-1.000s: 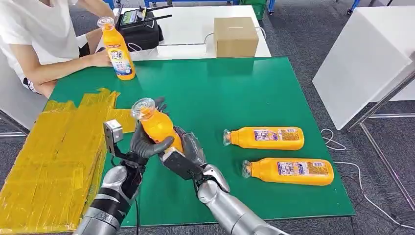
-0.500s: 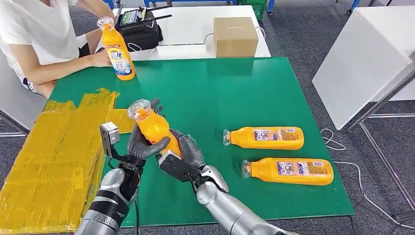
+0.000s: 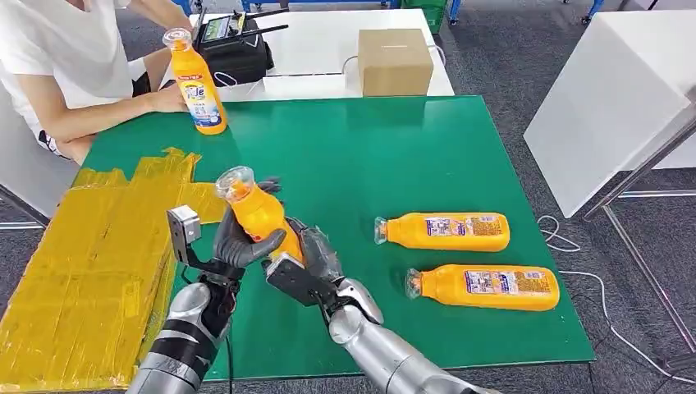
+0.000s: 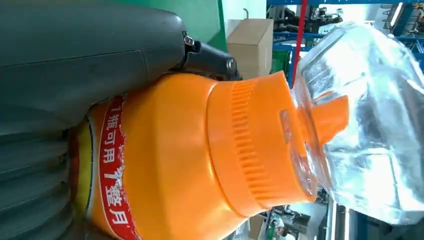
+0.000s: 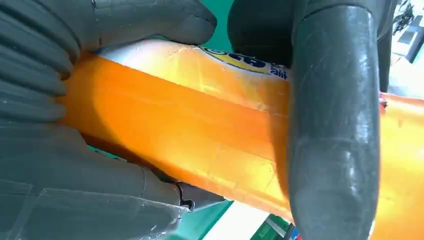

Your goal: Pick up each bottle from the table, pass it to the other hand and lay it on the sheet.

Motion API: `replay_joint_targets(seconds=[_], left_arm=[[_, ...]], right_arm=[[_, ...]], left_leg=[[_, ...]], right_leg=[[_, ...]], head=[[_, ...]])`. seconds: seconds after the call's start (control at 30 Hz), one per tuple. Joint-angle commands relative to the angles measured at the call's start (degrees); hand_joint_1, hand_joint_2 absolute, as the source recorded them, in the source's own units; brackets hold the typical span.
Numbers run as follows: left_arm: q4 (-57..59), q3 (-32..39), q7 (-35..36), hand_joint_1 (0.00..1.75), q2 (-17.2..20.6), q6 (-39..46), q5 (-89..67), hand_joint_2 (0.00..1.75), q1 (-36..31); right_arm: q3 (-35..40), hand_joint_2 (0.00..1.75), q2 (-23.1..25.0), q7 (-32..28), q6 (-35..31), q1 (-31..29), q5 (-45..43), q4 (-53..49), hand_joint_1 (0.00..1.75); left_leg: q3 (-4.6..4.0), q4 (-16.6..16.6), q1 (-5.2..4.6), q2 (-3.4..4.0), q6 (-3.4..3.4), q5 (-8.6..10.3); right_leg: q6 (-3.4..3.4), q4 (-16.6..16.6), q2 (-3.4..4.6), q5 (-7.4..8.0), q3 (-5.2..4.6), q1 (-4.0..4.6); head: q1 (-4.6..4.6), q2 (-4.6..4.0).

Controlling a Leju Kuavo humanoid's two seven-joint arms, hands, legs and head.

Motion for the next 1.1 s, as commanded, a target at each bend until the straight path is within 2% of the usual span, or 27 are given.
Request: replay_joint_targets(seconds=[0.03,0.47,0.5,0.53,0.6,0.73,0.83,0.93,0.97,1.1], left_arm=[[1.78,4.02,0.65,1.75,0.07,1.29,-0.09,1.75,-4.35],[-0.15,4.15,1.28,1.75,0.12,1.86,-0.15,1.75,-3.7],[-0.6,3.99,1.33,1.75,0.13,2.1,-0.49,1.75,-3.63],[-1.51,3.72,1.43,1.75,0.16,2.5,-1.05,1.75,-3.43],[-3.22,3.41,1.75,1.75,0.31,3.72,-2.0,1.75,-3.08],[-8.99,4.64,1.82,1.75,1.1,11.58,-8.88,1.75,-2.57],[-10.66,5.83,2.38,1.75,1.21,13.23,-11.17,1.75,-2.75],[-11.35,7.28,1.63,1.75,1.04,23.93,-22.82,1.75,-4.08],[-11.09,8.55,2.35,1.75,1.3,30.63,-30.31,1.75,-5.51],[-8.09,12.32,5.02,1.75,4.6,41.48,-47.14,1.75,-8.86]], right_arm=[[-0.79,1.75,-0.72,-3.73,-2.58,-0.01,3.46,2.13,1.75],[-10.19,1.75,-0.72,-3.88,-2.24,2.28,11.29,-2.23,1.75],[-11.34,1.75,-0.72,-4.28,-3.03,2.66,12.0,-3.18,1.34],[-13.7,1.75,-0.72,-4.83,-3.59,3.46,12.65,-5.05,0.05],[-18.39,1.75,-0.76,-5.41,-3.12,5.35,15.34,-9.55,0.0],[-26.85,1.75,-1.83,-4.59,-0.21,11.76,20.33,-26.51,0.0],[-28.61,1.75,-1.92,-3.63,1.48,13.67,22.05,-31.33,0.0],[-30.75,1.75,-1.3,-4.45,0.87,15.74,22.35,-36.15,0.0],[-30.96,1.75,-1.46,-4.31,1.01,16.44,22.37,-38.96,0.0],[-30.83,1.75,-1.88,-3.26,2.82,18.56,20.58,-45.93,0.0]], left_leg=[[0.24,0.0,0.06,-0.07,-0.02,-0.1],[0.22,-0.01,0.04,-0.09,-0.01,-0.09],[0.17,-0.02,0.04,-0.07,-0.01,-0.06],[0.22,0.0,0.06,-0.06,-0.01,-0.09],[0.21,0.0,0.04,-0.07,-0.01,-0.09],[0.05,0.05,0.02,-0.09,0.0,-0.08],[-0.03,0.08,0.06,-0.08,-0.01,-0.06],[-0.01,0.04,0.02,-0.34,0.0,-0.04],[-0.06,0.04,0.02,-0.28,0.0,-0.02],[-0.02,0.1,0.04,-0.21,-0.02,-0.07]], right_leg=[[-0.04,-0.03,-0.14,-0.11,0.28,0.07],[-0.03,-0.03,-0.16,-0.11,0.26,0.06],[-0.03,-0.04,-0.12,-0.07,0.2,0.05],[-0.03,-0.04,-0.12,-0.09,0.26,0.07],[-0.03,-0.02,-0.14,-0.11,0.25,0.05],[-0.02,0.04,-0.13,-0.09,0.08,0.03],[-0.03,0.05,-0.13,-0.07,0.01,0.06],[-0.01,0.02,-0.34,-0.08,0.04,0.03],[0.0,0.02,-0.27,-0.05,-0.01,0.03],[-0.03,0.09,-0.25,-0.09,0.01,0.05]], head=[[-0.02,0.0],[0.0,0.0],[0.0,0.0],[-0.02,0.0],[-0.02,0.0],[0.0,0.0],[-0.02,0.0],[-0.02,0.0],[0.0,0.0],[0.0,0.0]])
